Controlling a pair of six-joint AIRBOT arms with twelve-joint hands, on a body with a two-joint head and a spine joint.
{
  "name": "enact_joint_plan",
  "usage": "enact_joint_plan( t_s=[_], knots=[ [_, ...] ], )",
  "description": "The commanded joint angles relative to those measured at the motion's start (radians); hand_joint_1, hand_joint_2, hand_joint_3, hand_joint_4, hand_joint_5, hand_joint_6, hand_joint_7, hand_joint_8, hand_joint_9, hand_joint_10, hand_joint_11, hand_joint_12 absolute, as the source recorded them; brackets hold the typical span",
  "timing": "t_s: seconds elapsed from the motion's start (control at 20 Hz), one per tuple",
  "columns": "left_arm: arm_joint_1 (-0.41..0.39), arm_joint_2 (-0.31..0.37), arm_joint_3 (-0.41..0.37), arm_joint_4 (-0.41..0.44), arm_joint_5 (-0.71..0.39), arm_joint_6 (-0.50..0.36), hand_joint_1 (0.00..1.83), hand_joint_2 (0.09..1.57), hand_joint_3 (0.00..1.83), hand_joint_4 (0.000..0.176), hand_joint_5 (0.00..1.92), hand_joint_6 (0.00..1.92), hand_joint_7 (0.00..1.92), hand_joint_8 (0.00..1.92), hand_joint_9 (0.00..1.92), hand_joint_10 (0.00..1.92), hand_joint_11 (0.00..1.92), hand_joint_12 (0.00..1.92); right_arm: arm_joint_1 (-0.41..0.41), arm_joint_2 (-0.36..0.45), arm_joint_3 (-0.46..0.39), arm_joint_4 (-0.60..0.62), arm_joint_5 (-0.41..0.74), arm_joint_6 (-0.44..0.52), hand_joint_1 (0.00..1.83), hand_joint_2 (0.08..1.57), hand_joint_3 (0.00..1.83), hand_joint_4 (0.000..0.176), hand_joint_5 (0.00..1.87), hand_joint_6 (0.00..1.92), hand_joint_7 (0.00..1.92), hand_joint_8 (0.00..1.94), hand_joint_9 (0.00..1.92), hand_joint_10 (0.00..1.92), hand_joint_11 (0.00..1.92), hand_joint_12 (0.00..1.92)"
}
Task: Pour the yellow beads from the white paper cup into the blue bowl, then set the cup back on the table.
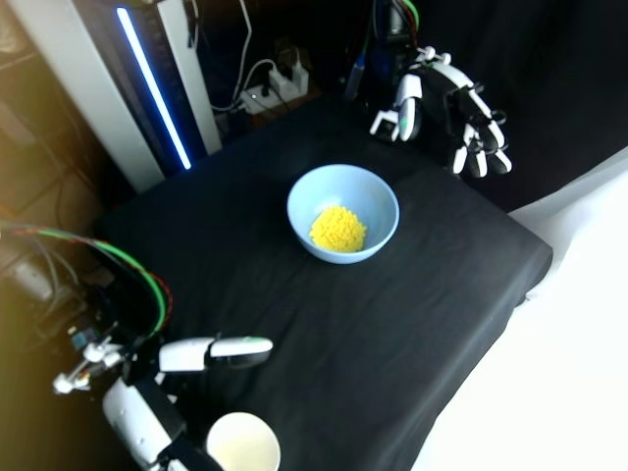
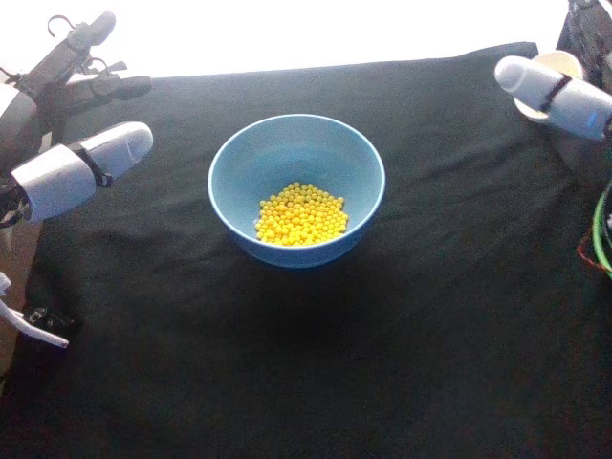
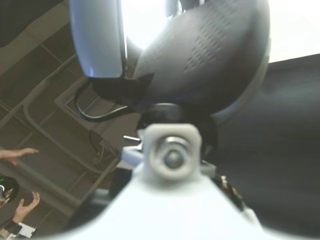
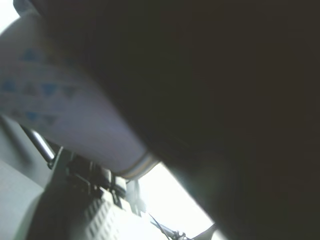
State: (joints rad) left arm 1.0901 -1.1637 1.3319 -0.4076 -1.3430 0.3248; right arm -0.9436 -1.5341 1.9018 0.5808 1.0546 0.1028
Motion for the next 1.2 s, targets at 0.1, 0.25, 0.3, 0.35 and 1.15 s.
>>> enact_joint_plan(
  t_s=[0.1, 0.25, 0.3, 0.35, 1.15],
  knots=[
    [-0.006, -0.024, -0.002, 0.015, -0.061, -0.009, 0.88, 1.17, 0.0, 0.056, 0.16, 0.0, 0.73, 0.01, 0.41, 0.02, 0.0, 0.0, 0.042, -0.024, -0.002, -0.107, 0.053, 0.023, 0.9, 0.73, 0.0, 0.176, 0.09, 0.0, 0.0, 0.0, 0.0, 0.0, 0.0, 0.0],
    [-0.007, -0.024, 0.0, 0.015, -0.058, -0.009, 0.88, 1.17, 0.0, 0.061, 0.16, 0.0, 0.72, 0.0, 0.39, 0.01, 0.04, 0.02, 0.097, -0.037, 0.0, -0.175, 0.019, 0.03, 0.91, 0.73, 0.0, 0.176, 0.15, 0.0, 0.0, 0.0, 0.0, 0.0, 0.0, 0.0],
    [-0.008, -0.025, 0.0, 0.015, -0.056, -0.009, 0.89, 1.18, 0.01, 0.059, 0.16, 0.0, 0.73, 0.0, 0.41, 0.01, 0.04, 0.02, 0.1, -0.045, 0.0, -0.183, 0.017, 0.035, 0.91, 0.72, 0.0, 0.176, 0.14, 0.0, 0.0, 0.0, 0.0, 0.0, 0.0, 0.0],
    [-0.008, -0.026, 0.002, 0.016, -0.053, -0.009, 0.89, 1.18, 0.01, 0.056, 0.17, 0.0, 0.73, 0.0, 0.43, 0.02, 0.04, 0.02, 0.1, -0.049, 0.0, -0.188, 0.017, 0.044, 0.87, 0.7, 0.0, 0.176, 0.12, 0.0, 0.0, 0.0, 0.0, 0.0, 0.0, 0.0],
    [-0.078, -0.006, 0.015, 0.051, -0.022, 0.004, 0.87, 1.19, 0.01, 0.036, 0.16, 0.0, 0.71, 0.0, 0.34, 0.0, 0.08, 0.09, 0.478, 0.281, -0.242, -0.588, -0.052, -0.091, 0.65, 0.77, 0.0, 0.107, 0.02, 0.0, 0.0, 0.0, 0.0, 0.0, 0.1, 0.05]
  ],
)
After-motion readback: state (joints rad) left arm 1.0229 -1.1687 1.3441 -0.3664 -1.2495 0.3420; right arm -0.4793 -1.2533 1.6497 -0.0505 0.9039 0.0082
